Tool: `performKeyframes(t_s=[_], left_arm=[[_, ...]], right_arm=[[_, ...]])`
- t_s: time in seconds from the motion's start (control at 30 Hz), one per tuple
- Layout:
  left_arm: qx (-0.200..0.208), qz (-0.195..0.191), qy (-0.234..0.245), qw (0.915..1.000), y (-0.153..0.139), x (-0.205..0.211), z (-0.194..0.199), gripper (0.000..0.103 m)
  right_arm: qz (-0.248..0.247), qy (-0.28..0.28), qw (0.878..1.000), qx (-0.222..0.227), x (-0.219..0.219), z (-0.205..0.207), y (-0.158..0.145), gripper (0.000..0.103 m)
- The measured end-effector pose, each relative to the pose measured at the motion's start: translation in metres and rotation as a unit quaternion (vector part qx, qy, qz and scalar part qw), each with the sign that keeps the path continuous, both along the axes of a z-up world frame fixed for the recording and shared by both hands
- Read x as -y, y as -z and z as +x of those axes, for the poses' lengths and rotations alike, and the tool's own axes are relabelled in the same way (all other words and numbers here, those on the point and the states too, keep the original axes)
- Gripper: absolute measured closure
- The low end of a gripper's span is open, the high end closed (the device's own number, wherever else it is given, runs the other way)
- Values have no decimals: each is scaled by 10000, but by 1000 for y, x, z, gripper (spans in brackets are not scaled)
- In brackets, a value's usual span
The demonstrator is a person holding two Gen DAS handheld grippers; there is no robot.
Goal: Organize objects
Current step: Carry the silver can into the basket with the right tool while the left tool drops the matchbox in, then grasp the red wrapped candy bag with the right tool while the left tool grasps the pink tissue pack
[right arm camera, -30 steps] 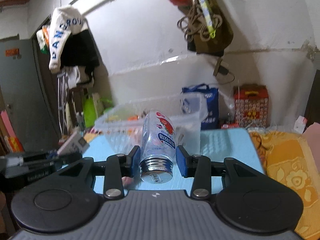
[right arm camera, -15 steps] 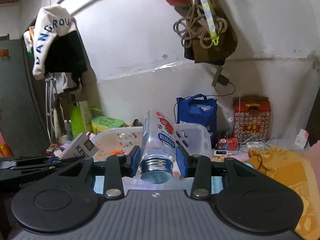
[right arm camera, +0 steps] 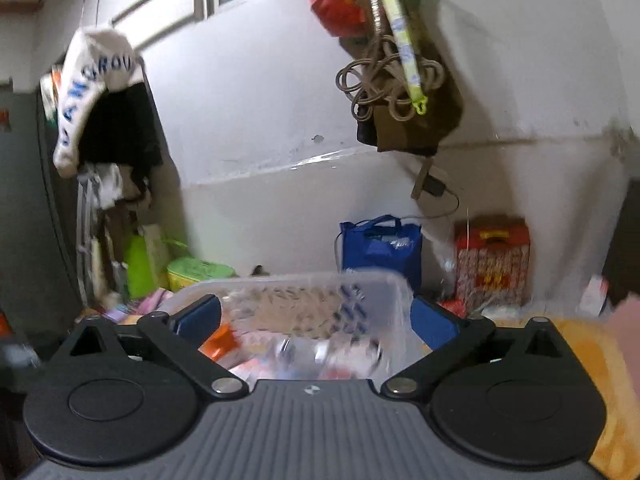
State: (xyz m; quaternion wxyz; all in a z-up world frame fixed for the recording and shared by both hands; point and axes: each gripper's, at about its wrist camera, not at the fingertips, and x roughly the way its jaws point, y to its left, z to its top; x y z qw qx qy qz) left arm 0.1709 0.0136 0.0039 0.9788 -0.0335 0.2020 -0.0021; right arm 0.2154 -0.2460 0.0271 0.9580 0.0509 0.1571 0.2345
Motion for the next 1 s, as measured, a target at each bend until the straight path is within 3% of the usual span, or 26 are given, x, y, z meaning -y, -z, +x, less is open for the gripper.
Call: performKeyframes(t_s=[0.1, 0.17, 0.23, 0.4, 0.43, 0.47, 0.57, 0.77, 0.9, 0.97, 1.0], left_arm=[[-318, -15, 429, 9986, 27, 15, -27, 11], [-639, 157, 380, 9971, 47, 26, -26, 11], [-863, 92, 245, 9959, 61, 28, -19, 11], [-1194, -216, 62, 9926, 73, 26, 2, 15], [-1250, -210, -2, 9919, 76, 26, 5, 33], [-1308, -270, -18, 9910, 80, 24, 6, 39], [-1164, -475, 7, 9921, 81, 11, -7, 40], [-1020, -388, -142, 9939, 82, -21, -25, 40], [-1112, -280, -132, 9933, 95, -34, -37, 40], [-1111, -264, -216, 9932, 100, -43, -44, 40], [-1119, -284, -252, 9930, 103, -47, -47, 40]], right_arm=[[220, -127, 9979, -589, 20, -30, 28, 0], [248, -52, 9942, -1041, 27, -41, 54, 0], [-2, -55, 9901, -1406, 27, -44, 72, 0], [-106, -83, 9839, -1780, 16, -47, 91, 0], [-126, -183, 9833, -1807, 11, -48, 92, 0], [-176, -275, 9831, -1803, 5, -49, 93, 0], [-338, -548, 9834, -1696, -9, -48, 96, 0], [-554, -883, 9823, -1554, -56, -43, 105, 0], [-1006, -1015, 9781, -1515, -88, -34, 113, 14], [-1222, -1042, 9779, -1336, -97, -38, 114, 28], [-1403, -1056, 9767, -1231, -100, -41, 113, 47]])
